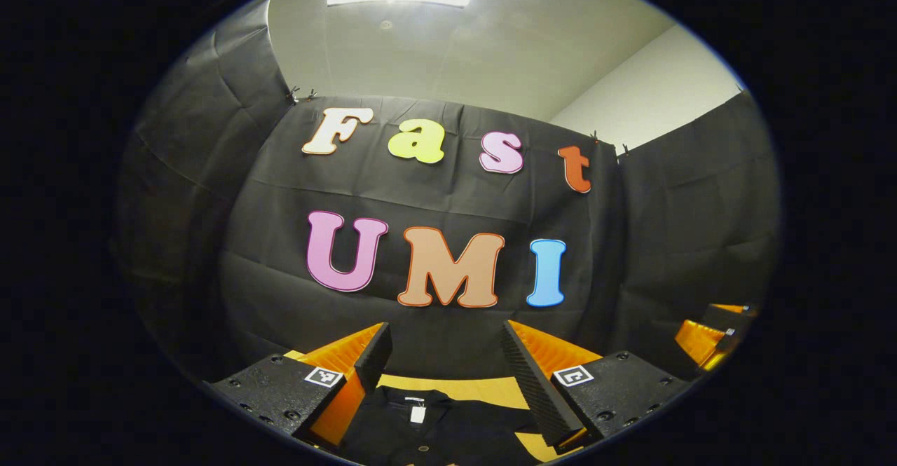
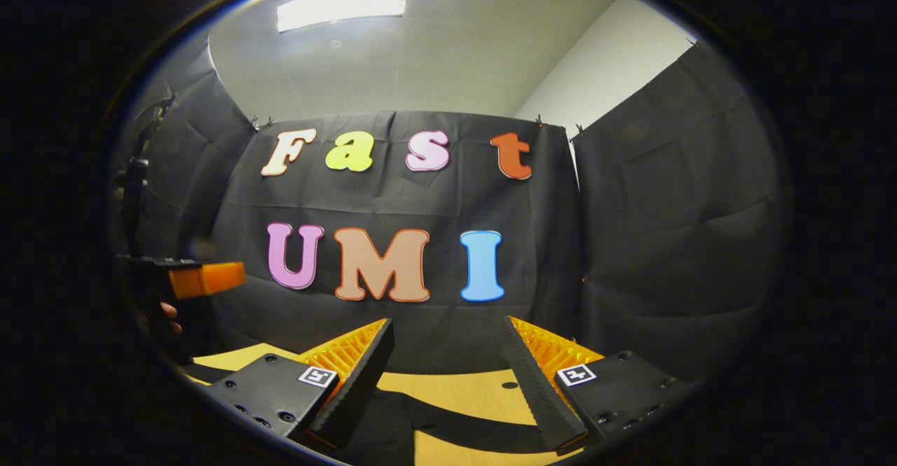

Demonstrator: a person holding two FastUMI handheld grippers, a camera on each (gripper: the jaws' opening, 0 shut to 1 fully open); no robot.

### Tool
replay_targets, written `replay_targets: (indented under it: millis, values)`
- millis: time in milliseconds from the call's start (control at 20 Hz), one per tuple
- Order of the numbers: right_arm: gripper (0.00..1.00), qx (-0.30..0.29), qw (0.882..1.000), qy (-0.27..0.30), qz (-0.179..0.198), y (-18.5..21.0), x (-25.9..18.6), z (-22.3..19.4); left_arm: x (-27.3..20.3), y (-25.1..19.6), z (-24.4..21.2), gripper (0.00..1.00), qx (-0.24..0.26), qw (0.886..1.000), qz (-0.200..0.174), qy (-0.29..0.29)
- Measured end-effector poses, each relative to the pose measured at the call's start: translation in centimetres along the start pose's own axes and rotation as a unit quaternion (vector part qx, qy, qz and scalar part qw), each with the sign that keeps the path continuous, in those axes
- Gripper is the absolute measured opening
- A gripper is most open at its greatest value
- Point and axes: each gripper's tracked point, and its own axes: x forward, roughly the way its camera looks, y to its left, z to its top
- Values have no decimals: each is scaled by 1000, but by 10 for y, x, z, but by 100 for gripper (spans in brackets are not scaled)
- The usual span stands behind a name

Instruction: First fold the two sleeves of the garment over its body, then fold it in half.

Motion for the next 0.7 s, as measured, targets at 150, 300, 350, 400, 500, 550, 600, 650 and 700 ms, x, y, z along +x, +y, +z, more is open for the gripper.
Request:
replay_targets:
  millis: [150, 300, 350, 400, 500, 550, 600, 650, 700]
  values:
    - [98, 1, 999, 27, -24, -42, 10, -33, -2, -2, 4, 92, 4, 1000, 13, -6]
    - [99, -5, 997, 55, -48, -88, 23, -65, -3, -6, 10, 92, 9, 1000, 26, -14]
    - [98, -7, 996, 64, -54, -103, 28, -75, -3, -8, 11, 92, 9, 999, 30, -16]
    - [98, -7, 995, 75, -63, -121, 32, -87, -4, -9, 12, 92, 10, 999, 34, -17]
    - [98, -8, 992, 101, -75, -152, 40, -112, -4, -9, 10, 92, 15, 999, 47, -16]
    - [98, -11, 990, 117, -80, -167, 46, -127, -5, -9, 10, 92, 20, 998, 54, -15]
    - [98, -17, 987, 137, -85, -183, 52, -146, -5, -6, 10, 93, 25, 998, 62, -14]
    - [98, -23, 983, 159, -85, -197, 58, -167, -6, -6, 11, 92, 29, 997, 69, -13]
    - [98, -25, 979, 183, -80, -208, 62, -189, -7, -5, 12, 92, 34, 996, 77, -14]
